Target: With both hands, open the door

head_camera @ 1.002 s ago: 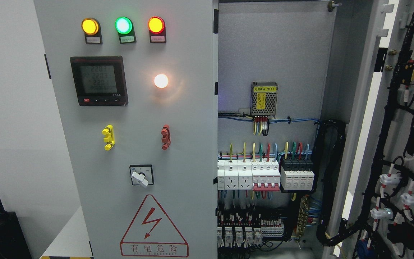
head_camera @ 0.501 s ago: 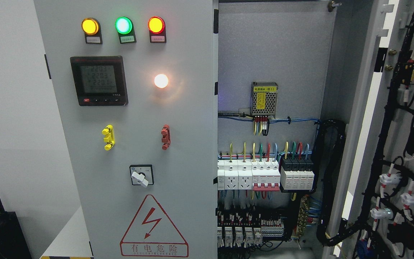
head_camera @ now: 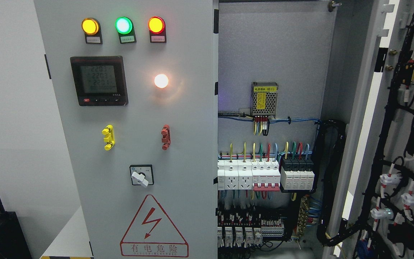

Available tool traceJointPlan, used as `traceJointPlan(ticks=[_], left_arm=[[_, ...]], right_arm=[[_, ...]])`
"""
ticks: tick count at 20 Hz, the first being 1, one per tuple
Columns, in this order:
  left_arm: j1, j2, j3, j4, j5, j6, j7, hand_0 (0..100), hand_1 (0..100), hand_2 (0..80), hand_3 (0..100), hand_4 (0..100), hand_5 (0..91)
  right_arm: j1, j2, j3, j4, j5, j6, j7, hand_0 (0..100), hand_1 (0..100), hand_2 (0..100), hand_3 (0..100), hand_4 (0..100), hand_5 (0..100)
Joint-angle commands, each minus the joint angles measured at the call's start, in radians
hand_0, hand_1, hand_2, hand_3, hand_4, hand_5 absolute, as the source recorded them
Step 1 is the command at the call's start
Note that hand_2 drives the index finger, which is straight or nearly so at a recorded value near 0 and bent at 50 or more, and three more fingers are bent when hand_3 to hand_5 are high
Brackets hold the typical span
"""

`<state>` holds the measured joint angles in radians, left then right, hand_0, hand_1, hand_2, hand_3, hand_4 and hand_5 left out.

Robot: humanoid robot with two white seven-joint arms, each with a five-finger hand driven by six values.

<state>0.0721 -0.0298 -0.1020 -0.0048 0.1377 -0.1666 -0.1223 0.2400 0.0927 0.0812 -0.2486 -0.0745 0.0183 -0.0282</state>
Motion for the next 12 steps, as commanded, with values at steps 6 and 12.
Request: traceJointPlan(ticks=[6, 12], left_arm=[[-0.003, -0.01, 0.028, -0.004, 0.013, -0.01, -0.005, 0, 0, 0.0, 0, 3, 0.0], [-0.003, -0.009, 0.027, -0.007, 0.008, -0.016, -0.005, 0, 0, 0.0, 0, 3, 0.0]], right_arm=[[0.295, -0.136, 0.015, -0.657, -0.004, 0.002, -0.001, 0, 0, 0, 0, 0, 0], [0.528, -0.234, 0.089, -1.018, -0.004, -0.032, -0.002, 0, 0, 0, 0, 0, 0]])
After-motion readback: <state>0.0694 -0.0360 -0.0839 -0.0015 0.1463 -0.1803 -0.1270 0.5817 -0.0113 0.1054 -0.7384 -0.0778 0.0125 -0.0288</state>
